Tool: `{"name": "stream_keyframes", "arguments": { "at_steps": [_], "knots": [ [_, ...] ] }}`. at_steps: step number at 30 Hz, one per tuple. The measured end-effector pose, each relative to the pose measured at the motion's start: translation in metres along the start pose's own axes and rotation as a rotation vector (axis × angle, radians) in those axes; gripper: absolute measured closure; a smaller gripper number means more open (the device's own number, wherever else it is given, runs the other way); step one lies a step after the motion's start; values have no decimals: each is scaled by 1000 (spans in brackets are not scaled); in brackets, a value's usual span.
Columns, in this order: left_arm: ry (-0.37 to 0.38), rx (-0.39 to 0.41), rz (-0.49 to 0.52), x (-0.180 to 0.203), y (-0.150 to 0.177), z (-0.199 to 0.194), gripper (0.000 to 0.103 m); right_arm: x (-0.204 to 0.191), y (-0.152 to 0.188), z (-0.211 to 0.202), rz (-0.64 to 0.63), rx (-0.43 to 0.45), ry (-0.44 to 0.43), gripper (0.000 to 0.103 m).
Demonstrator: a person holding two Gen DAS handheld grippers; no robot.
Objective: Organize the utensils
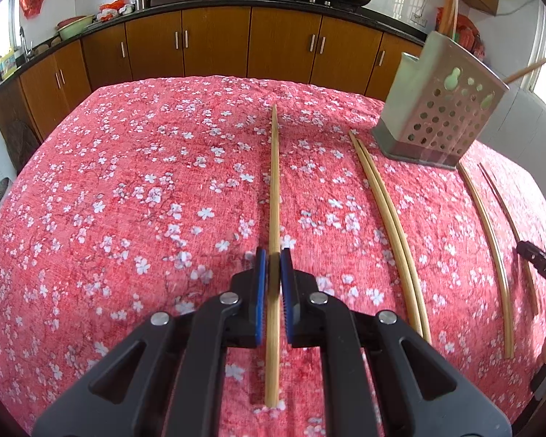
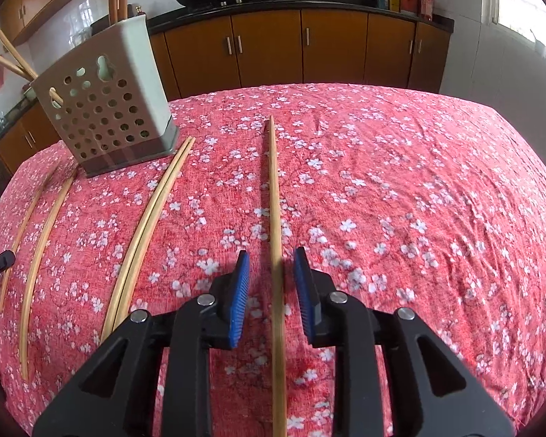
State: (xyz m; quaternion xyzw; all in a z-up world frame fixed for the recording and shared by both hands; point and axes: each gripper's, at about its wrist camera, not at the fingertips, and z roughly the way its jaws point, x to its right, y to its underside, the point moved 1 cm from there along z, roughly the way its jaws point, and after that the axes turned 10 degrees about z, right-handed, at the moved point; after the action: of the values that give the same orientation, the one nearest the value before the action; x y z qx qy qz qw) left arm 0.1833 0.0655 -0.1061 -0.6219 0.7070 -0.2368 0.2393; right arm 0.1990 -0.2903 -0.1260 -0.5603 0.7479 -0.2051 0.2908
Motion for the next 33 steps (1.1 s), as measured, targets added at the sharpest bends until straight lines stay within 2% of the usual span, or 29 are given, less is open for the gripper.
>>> {"name": "stream_keyframes", "arguments": {
  "at_steps": [6,9,14,17,20,30,33],
  "knots": [
    [1,0,23,6,14,-11,92,6,12,-12,-11,-3,3,80],
    [-8,-2,39,9,19,-14,93,9,14,-17,3,-4,-1,94],
    [-19,-4,66,11,19,-14,95,13,14,-23,4,-1,-8,95],
    [-15,6,72,10,17,-18,95,12,8,-34,12,37,-21,95],
    [-12,54,61,7,8,-32,95,14,-3,-53,26,99,-40,95],
    [18,308,-32,-8,-46,-112,95,13,-46,-117,75,322,-109,95],
    [21,363,-59,-12,-62,-129,95,12,-56,-129,85,364,-121,95]
  ]
}}
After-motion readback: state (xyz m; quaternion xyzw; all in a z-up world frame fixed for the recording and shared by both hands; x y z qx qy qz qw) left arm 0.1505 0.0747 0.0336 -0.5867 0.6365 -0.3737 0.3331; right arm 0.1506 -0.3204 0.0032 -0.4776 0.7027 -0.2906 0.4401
